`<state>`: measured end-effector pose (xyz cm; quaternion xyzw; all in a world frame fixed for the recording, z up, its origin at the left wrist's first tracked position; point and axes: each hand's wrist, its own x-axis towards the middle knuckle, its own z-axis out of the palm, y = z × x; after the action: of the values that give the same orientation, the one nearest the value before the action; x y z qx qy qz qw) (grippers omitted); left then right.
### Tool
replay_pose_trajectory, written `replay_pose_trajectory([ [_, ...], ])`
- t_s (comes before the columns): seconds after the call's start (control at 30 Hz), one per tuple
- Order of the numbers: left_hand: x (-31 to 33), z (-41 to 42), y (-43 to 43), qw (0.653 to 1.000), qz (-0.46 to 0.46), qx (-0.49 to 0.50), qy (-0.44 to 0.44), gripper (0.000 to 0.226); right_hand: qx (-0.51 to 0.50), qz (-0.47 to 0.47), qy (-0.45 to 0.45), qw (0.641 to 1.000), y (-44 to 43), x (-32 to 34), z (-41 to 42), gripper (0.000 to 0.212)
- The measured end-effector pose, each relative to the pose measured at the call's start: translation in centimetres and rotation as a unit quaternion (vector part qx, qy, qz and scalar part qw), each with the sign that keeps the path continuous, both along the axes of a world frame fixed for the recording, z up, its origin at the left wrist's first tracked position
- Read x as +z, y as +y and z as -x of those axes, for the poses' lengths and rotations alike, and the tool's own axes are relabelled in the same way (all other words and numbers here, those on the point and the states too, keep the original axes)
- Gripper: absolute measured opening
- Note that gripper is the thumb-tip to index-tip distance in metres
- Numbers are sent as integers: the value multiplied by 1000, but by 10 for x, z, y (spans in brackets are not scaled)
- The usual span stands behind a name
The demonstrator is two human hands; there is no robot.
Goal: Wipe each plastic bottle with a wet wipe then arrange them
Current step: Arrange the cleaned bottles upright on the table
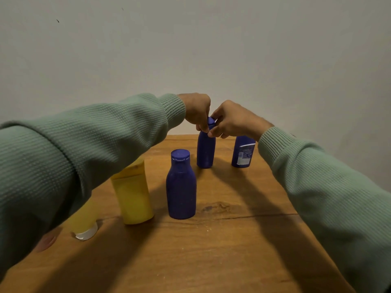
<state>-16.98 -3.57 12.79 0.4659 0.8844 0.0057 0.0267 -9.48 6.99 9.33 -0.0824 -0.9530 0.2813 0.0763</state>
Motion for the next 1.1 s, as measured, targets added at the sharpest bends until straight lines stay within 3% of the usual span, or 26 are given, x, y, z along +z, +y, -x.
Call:
replay_pose_trajectory([
  [0.57,-2,3,-3,999,-14,26,-16,33,-20,-5,-16,1000,-3,4,2,39],
  [0.77,13,-5,-14,999,-31,38,-12,41,-47,-18,-7,999,-2,13,-1,59],
  [0.97,51,-21,-52,998,-49,42,-28,31,-27,-5,36,999,-6,44,-27,29],
  [1.1,68,-42,-80,998,13,37,-51,34,55,42,1,998,-23,57,-50,22],
])
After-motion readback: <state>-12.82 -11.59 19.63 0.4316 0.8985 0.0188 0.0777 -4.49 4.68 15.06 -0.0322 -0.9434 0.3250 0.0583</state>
